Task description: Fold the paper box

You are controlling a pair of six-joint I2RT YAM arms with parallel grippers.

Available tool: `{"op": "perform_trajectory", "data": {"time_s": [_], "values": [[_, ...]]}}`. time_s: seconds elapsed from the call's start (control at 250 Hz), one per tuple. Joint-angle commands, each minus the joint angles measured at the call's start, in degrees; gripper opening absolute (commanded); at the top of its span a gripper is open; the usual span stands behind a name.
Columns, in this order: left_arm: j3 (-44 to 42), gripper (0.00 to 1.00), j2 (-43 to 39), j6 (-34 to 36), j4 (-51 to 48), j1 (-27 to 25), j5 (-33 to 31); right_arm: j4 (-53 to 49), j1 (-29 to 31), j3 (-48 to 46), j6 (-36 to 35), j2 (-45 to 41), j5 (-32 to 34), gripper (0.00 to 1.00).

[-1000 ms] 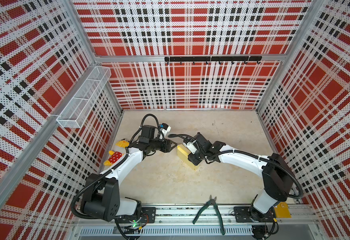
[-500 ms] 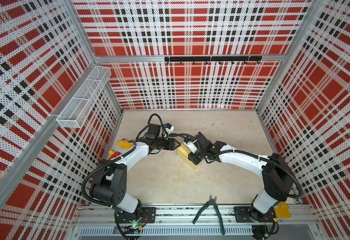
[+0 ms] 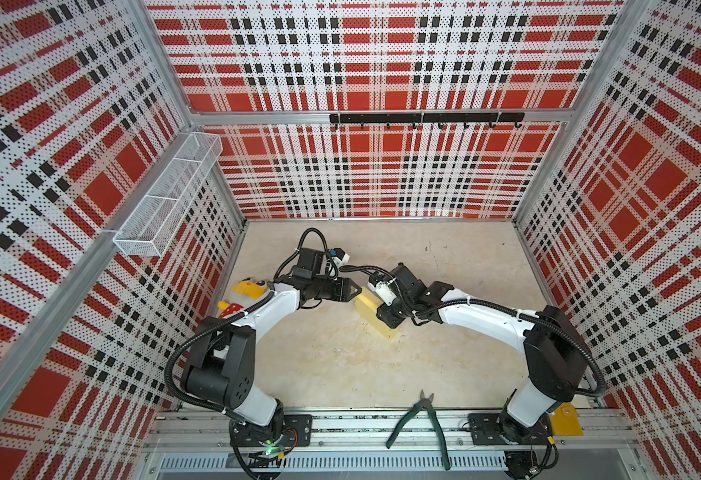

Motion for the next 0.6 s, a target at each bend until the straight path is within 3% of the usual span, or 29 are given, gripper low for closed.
{"op": "perform_trajectory", "data": {"time_s": [0.0,0.592], "values": [[0.37,0.49,1.86,2.35,-3.16,-0.16,-3.59,-0.33,-0.18,-1.62,-0.83,2.34,0.48,0.45],[0.46,0.49,3.67,5.11,-4.28,-2.34,-6.77,0.39,-0.26,-2.84,-0.77,0.72,1.38,0.53]]}}
